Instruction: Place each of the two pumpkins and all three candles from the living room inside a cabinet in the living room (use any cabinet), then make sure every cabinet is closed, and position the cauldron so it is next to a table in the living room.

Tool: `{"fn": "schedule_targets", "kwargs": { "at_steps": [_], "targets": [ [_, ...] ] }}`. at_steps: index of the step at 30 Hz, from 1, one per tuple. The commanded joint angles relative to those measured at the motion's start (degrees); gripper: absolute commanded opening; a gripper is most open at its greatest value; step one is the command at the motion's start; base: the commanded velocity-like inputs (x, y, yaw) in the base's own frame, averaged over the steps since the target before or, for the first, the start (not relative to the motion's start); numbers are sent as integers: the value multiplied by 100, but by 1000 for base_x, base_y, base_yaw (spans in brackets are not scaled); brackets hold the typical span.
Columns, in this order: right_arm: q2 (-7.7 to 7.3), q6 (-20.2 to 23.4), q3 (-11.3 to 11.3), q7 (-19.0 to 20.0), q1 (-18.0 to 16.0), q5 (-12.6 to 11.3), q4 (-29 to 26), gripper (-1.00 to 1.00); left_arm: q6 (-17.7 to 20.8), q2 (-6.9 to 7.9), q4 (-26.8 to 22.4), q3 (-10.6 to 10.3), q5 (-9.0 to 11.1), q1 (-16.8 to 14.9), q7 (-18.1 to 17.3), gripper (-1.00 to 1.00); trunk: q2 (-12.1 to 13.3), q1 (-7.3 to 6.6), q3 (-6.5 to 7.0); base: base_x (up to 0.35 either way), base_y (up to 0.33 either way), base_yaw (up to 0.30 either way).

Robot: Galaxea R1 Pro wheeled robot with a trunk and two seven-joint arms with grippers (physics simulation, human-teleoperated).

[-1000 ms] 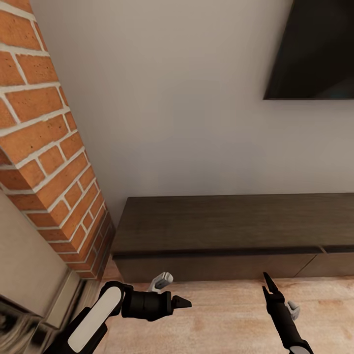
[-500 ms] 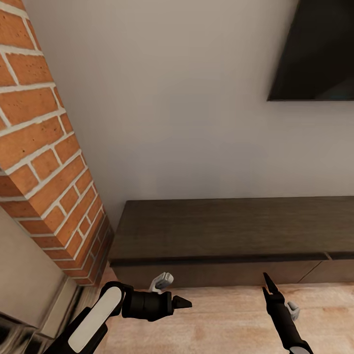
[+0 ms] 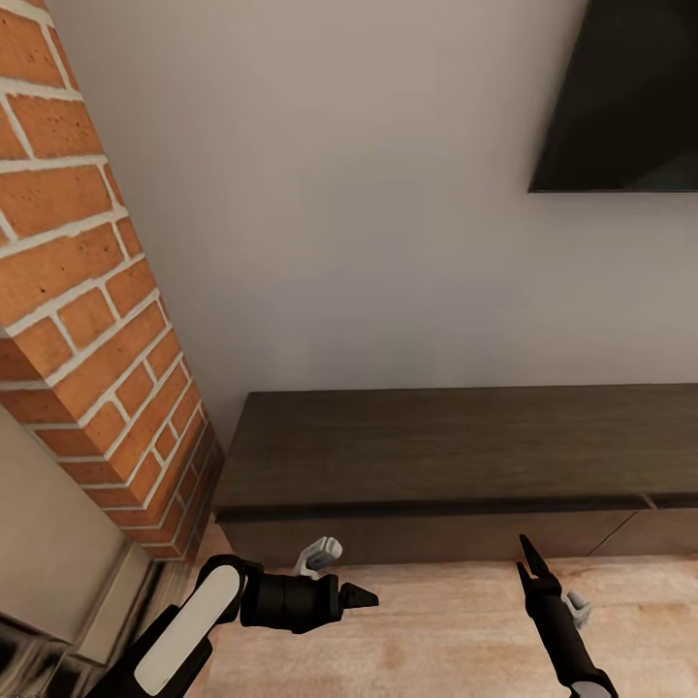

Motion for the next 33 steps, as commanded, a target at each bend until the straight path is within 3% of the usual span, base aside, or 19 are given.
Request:
{"fn": "schedule_targets", "kwargs": {
  "at_steps": [1, 8, 17, 33],
  "targets": [
    [-5, 21, 20, 34, -3, -52, 1, 100, 1, 4, -5, -8, 63, -4, 57, 100, -43, 22, -23, 0, 0, 0],
    [-9, 212, 20, 347, -3, -46, -7, 100, 1, 4, -5, -13, 63, -5, 57, 100, -204, 109, -95, 0, 0, 0],
    [-9, 256, 20, 395, -3, -44, -7, 100, 1, -1, -5, -17, 63, -4, 57, 100, -445, 241, -203, 0, 0, 0],
    [-9, 257, 20, 290, -3, -51, 0, 100, 1, 0, 1, -17, 63, -4, 57, 100, -445, 241, -203, 22, 0, 0]
  ]
}}
